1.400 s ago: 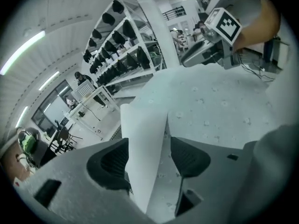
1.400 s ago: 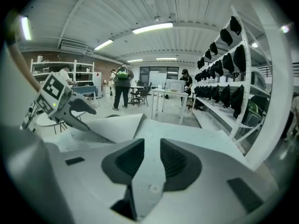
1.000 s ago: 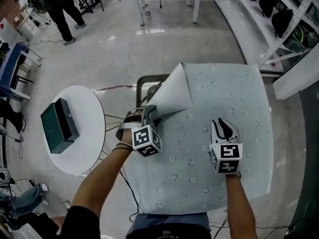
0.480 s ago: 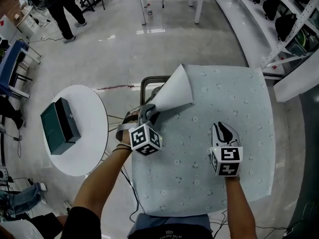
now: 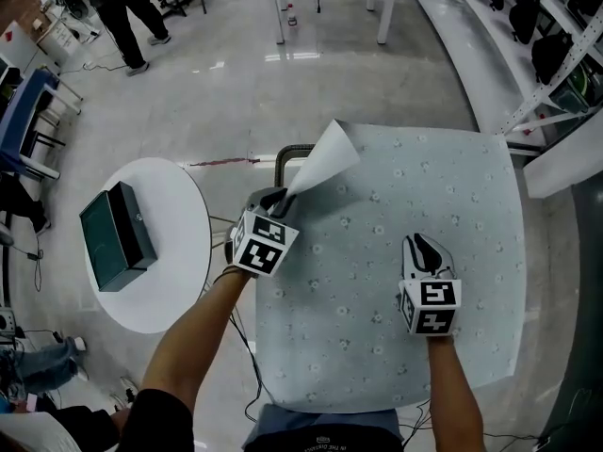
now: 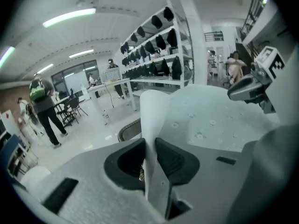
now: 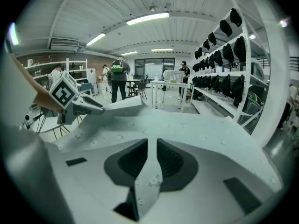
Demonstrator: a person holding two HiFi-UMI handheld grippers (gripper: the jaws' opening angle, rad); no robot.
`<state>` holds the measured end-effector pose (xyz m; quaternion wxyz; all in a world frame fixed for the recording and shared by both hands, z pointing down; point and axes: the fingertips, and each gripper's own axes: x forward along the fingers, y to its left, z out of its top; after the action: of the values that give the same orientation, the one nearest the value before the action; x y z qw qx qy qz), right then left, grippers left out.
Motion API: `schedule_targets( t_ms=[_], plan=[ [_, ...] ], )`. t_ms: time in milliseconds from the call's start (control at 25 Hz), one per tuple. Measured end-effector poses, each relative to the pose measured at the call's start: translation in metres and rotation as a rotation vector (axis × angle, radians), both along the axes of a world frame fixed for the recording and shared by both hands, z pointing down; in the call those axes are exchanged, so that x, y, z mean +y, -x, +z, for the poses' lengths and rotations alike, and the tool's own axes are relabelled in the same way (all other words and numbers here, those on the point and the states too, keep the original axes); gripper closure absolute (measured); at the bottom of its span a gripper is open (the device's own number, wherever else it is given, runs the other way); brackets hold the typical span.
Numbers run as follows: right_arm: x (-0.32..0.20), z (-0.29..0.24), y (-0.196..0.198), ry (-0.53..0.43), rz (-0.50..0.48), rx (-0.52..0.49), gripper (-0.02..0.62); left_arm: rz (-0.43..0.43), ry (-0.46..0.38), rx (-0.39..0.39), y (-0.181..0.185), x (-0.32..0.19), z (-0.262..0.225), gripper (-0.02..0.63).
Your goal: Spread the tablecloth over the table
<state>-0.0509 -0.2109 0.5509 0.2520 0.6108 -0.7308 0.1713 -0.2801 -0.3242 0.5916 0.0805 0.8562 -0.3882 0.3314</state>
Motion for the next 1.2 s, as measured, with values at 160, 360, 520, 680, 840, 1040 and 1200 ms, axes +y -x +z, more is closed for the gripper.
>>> schedule_targets(
  t_ms=[160,360,520,680,840,1040,1200],
  plan=[
    [0.001,0.005,0.0,0.014,0.005,0.001,0.529,-0.114,0.075,0.118,0.011,-0.012,-0.001,0.522],
    [0.004,0.012,0.001,0.036,0.004,0.007,0.529,-0.271,0.185,0.292,0.031,-0.029,0.01,0.521],
    [0.005,0.018,0.006,0.047,-0.002,0.004,0.529,-0.36,0.235,0.362,0.049,-0.036,0.02,0.525],
    [0.012,0.02,0.011,0.059,-0.016,0.008,0.529,-0.355,0.196,0.247,0.065,-0.032,0.029,0.568],
    [0.016,0.019,0.013,0.062,-0.019,0.011,0.529,-0.345,0.168,0.212,0.064,-0.029,0.025,0.566],
    [0.019,0.003,0.017,0.036,-0.022,-0.005,0.529,-0.351,0.125,0.184,0.071,-0.019,0.005,0.485],
    [0.023,-0.018,0.019,0.011,-0.013,-0.051,0.529,-0.335,0.07,0.198,0.066,-0.006,-0.028,0.485]
  ],
)
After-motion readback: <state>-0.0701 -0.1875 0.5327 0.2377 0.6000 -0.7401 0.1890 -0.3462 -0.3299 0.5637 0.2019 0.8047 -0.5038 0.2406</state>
